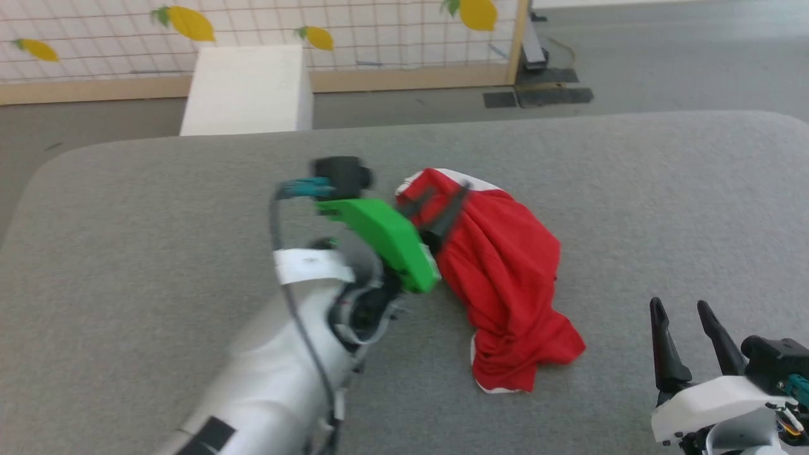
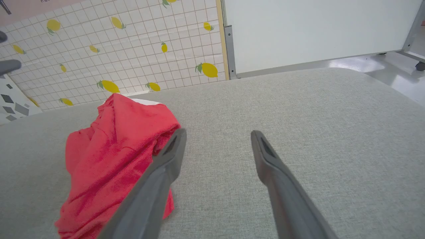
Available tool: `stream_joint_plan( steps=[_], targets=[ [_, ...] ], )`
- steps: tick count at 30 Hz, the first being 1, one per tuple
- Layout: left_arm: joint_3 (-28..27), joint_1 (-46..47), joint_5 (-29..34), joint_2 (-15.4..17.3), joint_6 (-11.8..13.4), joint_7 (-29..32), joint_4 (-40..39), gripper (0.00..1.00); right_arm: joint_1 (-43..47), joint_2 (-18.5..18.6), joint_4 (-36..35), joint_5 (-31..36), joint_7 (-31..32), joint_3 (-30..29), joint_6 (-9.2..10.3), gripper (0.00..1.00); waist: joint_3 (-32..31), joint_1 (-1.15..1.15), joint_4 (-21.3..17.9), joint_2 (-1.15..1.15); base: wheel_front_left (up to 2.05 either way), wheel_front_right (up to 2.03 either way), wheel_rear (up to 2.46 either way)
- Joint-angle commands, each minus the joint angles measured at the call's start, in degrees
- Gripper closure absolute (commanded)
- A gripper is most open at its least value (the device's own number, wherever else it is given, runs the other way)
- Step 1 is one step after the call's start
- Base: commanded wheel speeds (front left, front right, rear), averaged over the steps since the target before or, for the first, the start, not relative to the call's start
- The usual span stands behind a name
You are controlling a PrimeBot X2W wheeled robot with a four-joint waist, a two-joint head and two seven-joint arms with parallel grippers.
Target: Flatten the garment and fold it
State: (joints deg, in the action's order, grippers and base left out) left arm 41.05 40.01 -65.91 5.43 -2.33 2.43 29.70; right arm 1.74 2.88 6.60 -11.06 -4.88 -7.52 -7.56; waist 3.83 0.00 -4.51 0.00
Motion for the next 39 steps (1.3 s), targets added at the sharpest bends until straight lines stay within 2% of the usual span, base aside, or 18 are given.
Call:
stream_joint_plan(
  steps=[1,4,7,13,18,23,29,33,39],
  targets=[
    [-0.6,0.37,1.96,2.1,-0.05,-2.89,0.1,0.0,0.79,-0.01,-0.24,-0.25,0.21,-0.02,0.08,0.0,-1.81,0.0,2.45,0.0,0.0,0.0,0.0],
    [-2.4,-0.65,5.42,5.38,1.39,-10.14,-0.01,0.0,1.12,-0.01,-0.55,-0.01,0.84,0.17,0.08,0.0,-2.36,0.0,3.68,0.0,0.0,0.0,0.0],
    [-4.84,-3.05,8.48,8.71,3.99,-15.65,-0.71,0.0,1.43,-0.01,-0.84,0.0,1.68,0.3,0.08,0.0,-2.74,0.0,4.66,0.0,0.0,0.0,0.0],
    [-12.19,-11.03,18.67,14.1,8.92,-17.39,-8.54,0.0,1.91,-0.01,-1.24,-0.15,3.11,0.34,0.08,0.0,-2.91,0.0,5.85,0.0,0.0,0.0,0.0],
    [-16.59,-20.64,26.11,15.72,10.61,-17.41,-15.32,0.0,2.24,-0.01,-1.45,-0.25,4.34,0.64,0.08,0.0,-3.25,0.0,6.04,0.0,0.0,0.0,0.0],
    [-19.83,-28.26,29.31,15.48,10.7,-17.42,-21.02,0.0,2.57,-0.01,-1.5,-0.26,5.79,0.72,0.08,0.0,-3.63,0.0,5.76,0.0,0.0,0.0,0.0],
    [-23.84,-34.65,31.37,13.06,10.92,-17.42,-26.14,0.0,2.24,-0.01,-0.67,-0.73,9.9,0.35,0.08,0.0,-3.02,0.0,5.67,0.0,0.0,0.0,0.0],
    [-25.31,-37.05,33.12,11.57,10.45,-17.43,-27.85,0.0,0.26,-0.01,0.56,-0.34,17.01,0.16,0.08,0.0,-2.2,0.0,6.01,0.0,0.0,0.0,0.0],
    [-26.14,-37.73,35.26,9.63,9.41,-17.43,-28.83,0.0,-5.05,-0.01,2.16,3.94,32.8,1.2,0.08,0.0,-0.43,0.0,7.42,0.0,0.0,0.0,0.0]
  ],
)
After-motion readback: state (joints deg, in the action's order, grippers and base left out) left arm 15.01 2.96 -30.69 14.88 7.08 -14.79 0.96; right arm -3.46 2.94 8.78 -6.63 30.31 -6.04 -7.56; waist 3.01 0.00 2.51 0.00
